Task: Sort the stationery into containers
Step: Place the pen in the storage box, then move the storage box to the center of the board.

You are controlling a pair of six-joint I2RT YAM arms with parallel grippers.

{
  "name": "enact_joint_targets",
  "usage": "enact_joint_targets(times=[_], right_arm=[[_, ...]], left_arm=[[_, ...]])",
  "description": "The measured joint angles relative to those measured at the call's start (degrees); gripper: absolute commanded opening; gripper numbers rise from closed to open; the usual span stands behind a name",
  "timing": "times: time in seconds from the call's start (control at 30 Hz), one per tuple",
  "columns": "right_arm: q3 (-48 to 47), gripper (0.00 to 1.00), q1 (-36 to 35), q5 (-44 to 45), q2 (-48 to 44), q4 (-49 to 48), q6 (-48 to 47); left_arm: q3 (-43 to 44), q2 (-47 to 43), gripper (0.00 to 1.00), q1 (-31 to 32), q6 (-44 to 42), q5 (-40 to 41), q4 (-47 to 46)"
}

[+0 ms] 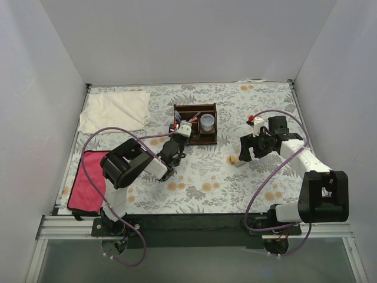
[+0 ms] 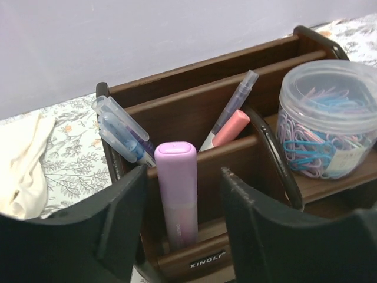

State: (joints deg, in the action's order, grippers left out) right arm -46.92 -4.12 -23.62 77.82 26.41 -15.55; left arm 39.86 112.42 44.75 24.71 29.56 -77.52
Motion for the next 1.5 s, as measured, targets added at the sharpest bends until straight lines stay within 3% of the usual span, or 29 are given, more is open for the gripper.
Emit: enact_joint_targets(times=[0.23,0.47,0.73,0.97,1.07,1.23,1.5], right_arm=[[-0.57,0.91,0.00,-0.61,-0.15,0.28,0.63],[-5.62,0.91,0.00,-2.34,1.44,0.59,-1.07],[-6.93,0.86,-0.66,-3.56,2.16,0.72,-6.62],[-5.99,0.82,-1.86,-3.63,2.14,3.23,-16.63],[-4.81,0.80,-3.10,-3.58,2.14,3.91,-19.50],[-2.60,0.75,-5.70,-3.06,2.14,4.07,-23.06],[-2.23,0.67,-6.99,-2.23,3.37,4.50,-22.38]], left_arm=[[-0.11,-3.76,0.66,0.81,-4.85,0.48,1.01],[5.57,-15.34,0.69,-1.44,-10.97,0.22,2.45],[25.24,-31.28,0.70,-12.79,-2.29,4.44,27.34],[18.84,-36.13,0.70,-17.53,6.29,9.60,43.52],[16.24,-35.41,0.70,-19.98,12.52,9.16,54.84],[15.67,-35.43,0.70,-25.14,20.90,3.32,68.50],[13.05,-35.95,0.63,-27.02,25.90,-7.41,77.94]])
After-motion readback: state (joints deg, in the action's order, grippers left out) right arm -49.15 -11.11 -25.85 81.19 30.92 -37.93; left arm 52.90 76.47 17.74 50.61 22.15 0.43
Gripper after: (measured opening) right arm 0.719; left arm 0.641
